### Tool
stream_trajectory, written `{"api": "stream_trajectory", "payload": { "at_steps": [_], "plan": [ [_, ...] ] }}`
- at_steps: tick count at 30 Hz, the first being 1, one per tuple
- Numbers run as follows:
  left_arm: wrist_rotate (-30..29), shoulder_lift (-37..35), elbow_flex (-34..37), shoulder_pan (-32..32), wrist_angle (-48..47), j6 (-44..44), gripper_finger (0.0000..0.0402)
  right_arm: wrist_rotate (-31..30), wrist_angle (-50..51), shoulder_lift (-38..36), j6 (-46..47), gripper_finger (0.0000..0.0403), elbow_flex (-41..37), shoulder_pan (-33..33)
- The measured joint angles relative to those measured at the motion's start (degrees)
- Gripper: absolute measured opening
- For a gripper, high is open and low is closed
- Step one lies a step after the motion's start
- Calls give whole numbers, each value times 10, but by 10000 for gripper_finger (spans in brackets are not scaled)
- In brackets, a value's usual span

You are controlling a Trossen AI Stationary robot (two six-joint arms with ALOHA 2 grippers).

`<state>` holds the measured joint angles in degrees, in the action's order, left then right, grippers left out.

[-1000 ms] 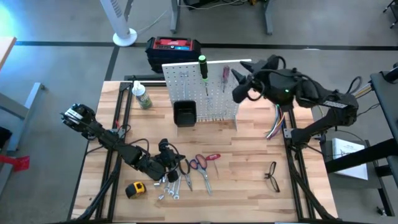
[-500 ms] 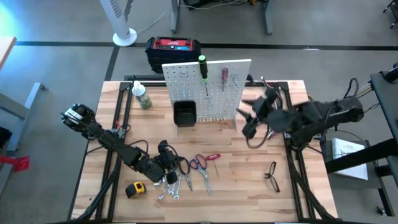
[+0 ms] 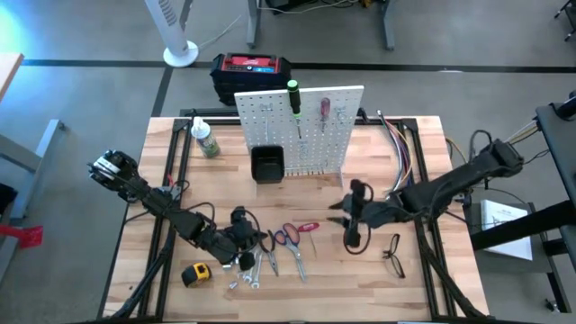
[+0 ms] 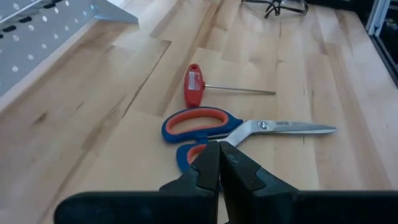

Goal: Hang tools onto peg board
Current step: Hang the red allen wrench on the pegboard

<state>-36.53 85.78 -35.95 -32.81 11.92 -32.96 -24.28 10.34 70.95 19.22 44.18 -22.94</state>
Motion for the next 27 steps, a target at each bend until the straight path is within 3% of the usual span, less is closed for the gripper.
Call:
{"api": "stream_trajectory", "payload": {
  "at_steps": [8, 15, 27],
  "plan": [
    [0, 3, -27, 3, 0, 76, 0, 89, -47, 83, -80, 106, -48, 71],
    [-9, 17, -57, 3, -1, 119, 0, 234, -145, 166, -178, 122, -42, 119],
    [-34, 42, -64, 28, 0, 105, 0, 274, -181, 276, -217, 192, -38, 147]
  ]
}}
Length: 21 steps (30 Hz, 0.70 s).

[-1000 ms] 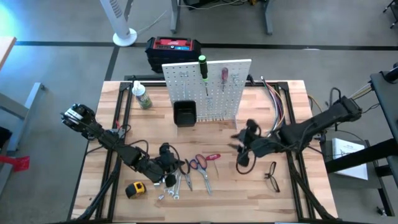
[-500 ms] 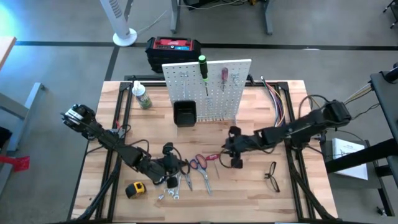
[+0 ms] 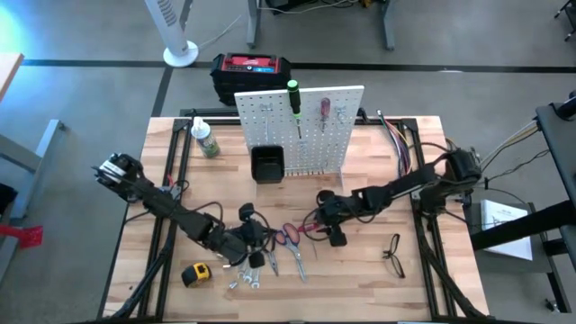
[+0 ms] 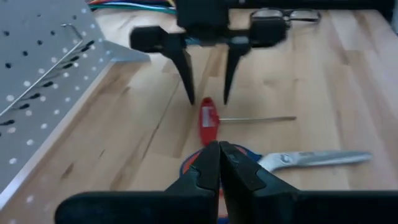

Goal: Hang tools onto peg board
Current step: Hang the red allen wrench on the pegboard

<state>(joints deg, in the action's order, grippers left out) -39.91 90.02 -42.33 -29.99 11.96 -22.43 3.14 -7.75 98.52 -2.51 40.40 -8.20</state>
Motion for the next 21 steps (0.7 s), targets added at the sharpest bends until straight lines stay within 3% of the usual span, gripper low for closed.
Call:
{"api": "stream_trajectory", "payload": {
  "at_steps": [7, 15, 21],
  "plan": [
    [18, 0, 0, 21, -1, -6, 0, 2, -11, 28, -1, 169, 8, 4],
    [19, 0, 0, 46, -1, -45, 0, 3, -15, 34, -1, 47, 9, 4],
    [19, 0, 0, 49, 0, -62, 0, -3, -7, 18, -2, 39, 6, 3]
  ]
}}
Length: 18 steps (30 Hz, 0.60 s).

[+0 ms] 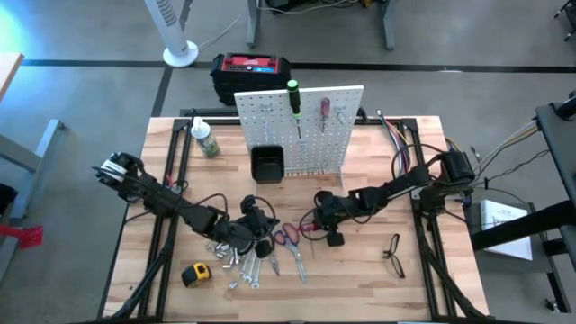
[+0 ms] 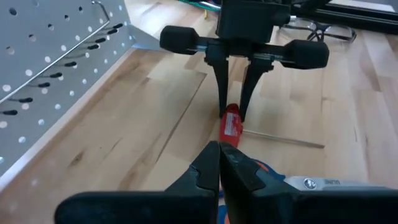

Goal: Hang tools onto peg board
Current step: Hang the red allen wrench on the pegboard

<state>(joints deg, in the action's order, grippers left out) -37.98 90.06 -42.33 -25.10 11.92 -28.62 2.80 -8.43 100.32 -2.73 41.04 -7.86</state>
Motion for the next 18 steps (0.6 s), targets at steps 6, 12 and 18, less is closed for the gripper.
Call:
{"api": "stream_trajectory", "payload": {
  "at_steps": [6, 12, 18],
  "plan": [
    [0, 0, 0, 0, 0, -9, 0, -58, 9, -43, -15, 39, -2, -8],
    [-2, 0, 0, 4, 2, -38, 0, -154, 16, -102, -47, 39, -3, -48],
    [-3, 0, 0, 4, 34, -38, 0, -269, 3, -161, -122, 39, -3, -117]
  ]
}}
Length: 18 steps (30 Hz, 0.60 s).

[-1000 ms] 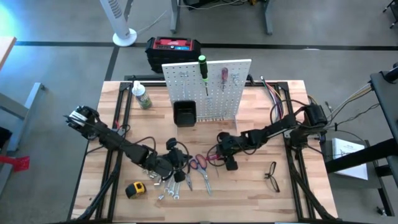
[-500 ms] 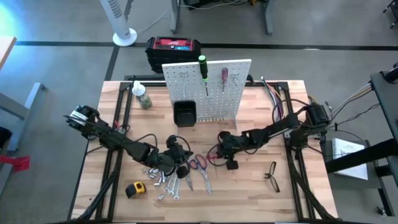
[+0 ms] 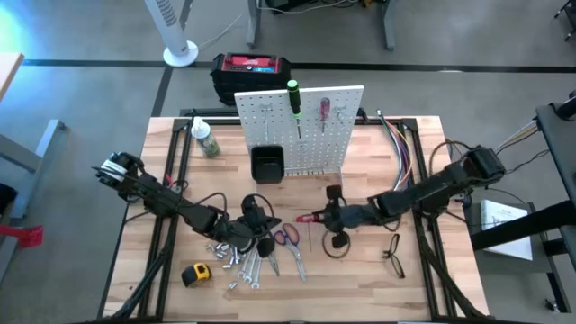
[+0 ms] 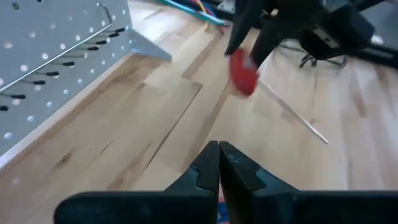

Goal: Hang tools onto peg board
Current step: Hang the red allen wrench on the pegboard

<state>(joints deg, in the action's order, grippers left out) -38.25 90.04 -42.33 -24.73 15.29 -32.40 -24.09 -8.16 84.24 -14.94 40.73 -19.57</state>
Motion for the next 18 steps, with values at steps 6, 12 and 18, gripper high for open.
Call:
{"api": "stream_trajectory", "payload": {
  "at_steps": [6, 12, 18],
  "plan": [
    [-1, 0, 0, 1, 48, 18, 0, -130, -66, -34, -104, 39, -2, -53],
    [34, 13, 0, 1, 171, 99, 6, -148, -143, -32, -251, 39, -3, -75],
    [108, 57, 0, 0, 280, 172, 41, -92, -192, -27, -364, 39, -3, -79]
  ]
}}
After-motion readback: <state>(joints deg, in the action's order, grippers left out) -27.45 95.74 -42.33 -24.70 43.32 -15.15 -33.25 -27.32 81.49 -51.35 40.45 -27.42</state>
